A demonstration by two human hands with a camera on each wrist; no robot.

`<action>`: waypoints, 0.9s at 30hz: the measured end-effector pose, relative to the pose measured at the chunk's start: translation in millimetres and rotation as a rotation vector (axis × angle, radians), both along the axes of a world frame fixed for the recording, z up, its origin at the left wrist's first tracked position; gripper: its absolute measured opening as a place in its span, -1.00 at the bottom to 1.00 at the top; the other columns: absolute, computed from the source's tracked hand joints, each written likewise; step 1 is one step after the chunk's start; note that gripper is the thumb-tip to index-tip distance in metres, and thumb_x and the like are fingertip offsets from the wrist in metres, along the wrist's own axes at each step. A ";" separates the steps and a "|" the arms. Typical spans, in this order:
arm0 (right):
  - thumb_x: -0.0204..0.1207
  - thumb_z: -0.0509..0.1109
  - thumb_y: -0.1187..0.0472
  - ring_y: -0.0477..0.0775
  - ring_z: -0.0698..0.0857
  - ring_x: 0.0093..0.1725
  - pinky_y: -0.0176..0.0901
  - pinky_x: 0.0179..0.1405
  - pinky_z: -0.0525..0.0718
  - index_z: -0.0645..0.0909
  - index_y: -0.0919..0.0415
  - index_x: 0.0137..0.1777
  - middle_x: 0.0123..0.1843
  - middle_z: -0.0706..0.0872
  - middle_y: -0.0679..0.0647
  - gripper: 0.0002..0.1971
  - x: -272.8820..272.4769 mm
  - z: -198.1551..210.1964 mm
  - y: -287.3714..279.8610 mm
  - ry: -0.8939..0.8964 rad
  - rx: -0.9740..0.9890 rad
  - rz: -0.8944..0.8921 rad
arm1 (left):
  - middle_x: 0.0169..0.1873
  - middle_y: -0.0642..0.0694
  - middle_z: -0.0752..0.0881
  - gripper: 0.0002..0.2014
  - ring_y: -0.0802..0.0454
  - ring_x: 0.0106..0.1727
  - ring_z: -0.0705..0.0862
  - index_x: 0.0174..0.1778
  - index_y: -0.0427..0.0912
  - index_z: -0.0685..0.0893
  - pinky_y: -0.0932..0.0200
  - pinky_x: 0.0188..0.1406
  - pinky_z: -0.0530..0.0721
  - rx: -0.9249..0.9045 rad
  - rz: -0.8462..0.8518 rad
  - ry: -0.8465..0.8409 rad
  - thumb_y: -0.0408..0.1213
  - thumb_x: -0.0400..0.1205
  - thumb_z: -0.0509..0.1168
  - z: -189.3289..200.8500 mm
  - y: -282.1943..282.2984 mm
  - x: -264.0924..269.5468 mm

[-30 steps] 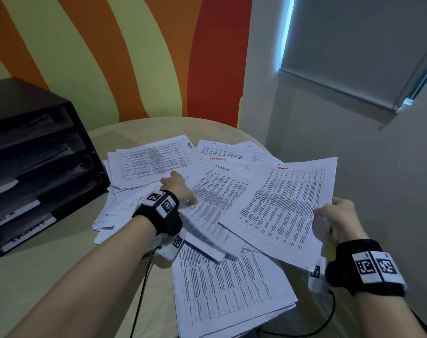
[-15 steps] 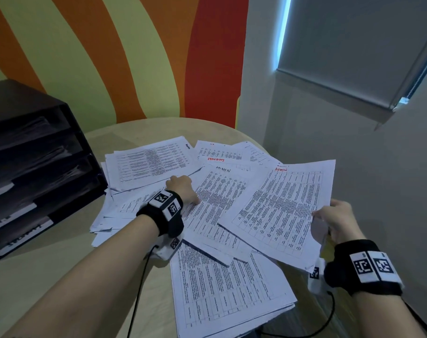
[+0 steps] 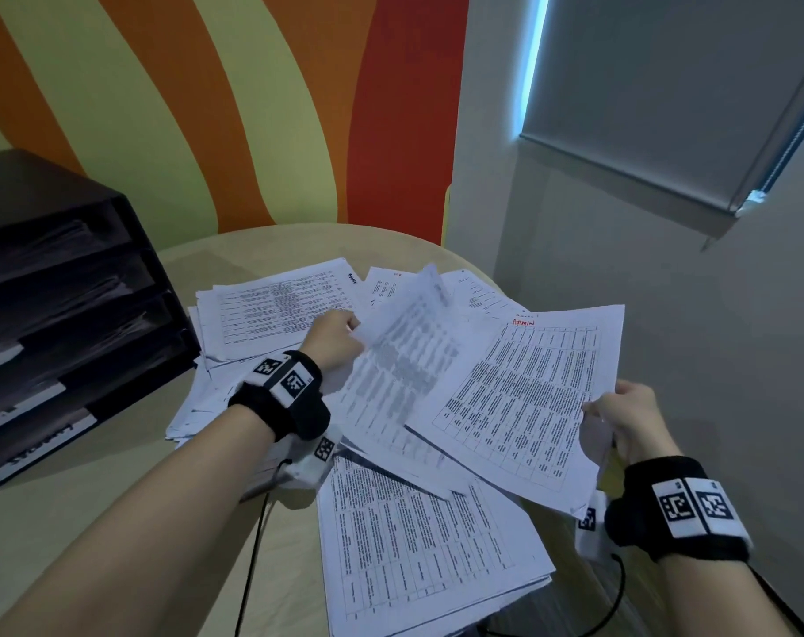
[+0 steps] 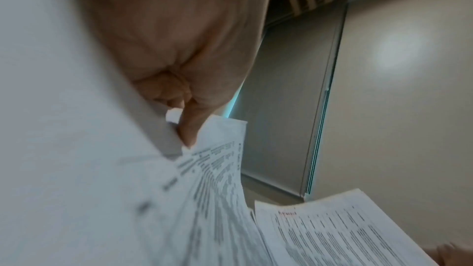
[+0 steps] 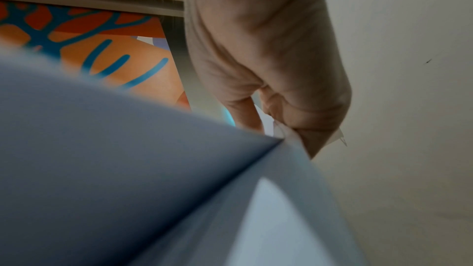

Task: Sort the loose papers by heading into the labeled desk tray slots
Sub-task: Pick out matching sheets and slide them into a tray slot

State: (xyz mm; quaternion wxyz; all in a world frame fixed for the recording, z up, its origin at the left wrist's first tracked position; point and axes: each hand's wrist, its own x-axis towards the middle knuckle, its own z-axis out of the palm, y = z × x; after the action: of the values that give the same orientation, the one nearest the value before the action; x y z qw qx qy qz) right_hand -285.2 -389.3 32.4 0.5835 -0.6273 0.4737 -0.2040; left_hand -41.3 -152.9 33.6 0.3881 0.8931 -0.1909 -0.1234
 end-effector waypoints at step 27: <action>0.60 0.21 -0.29 0.16 0.72 0.25 0.19 0.28 0.64 0.58 0.13 0.40 0.29 0.74 0.08 -0.42 61.5 0.8 66.0 -0.283 0.223 0.331 | 0.24 -0.28 0.63 -0.58 0.03 -0.08 0.68 0.42 -0.27 0.38 0.44 -0.47 0.58 -0.310 0.115 0.307 -0.59 0.66 0.24 12.5 37.6 -37.9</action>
State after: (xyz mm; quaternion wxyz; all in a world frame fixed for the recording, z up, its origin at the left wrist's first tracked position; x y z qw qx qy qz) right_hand -223.7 -323.4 33.2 0.7352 -0.5932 0.2975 -0.1379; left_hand -79.2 -115.3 46.1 0.5516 0.8030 -0.0949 -0.2047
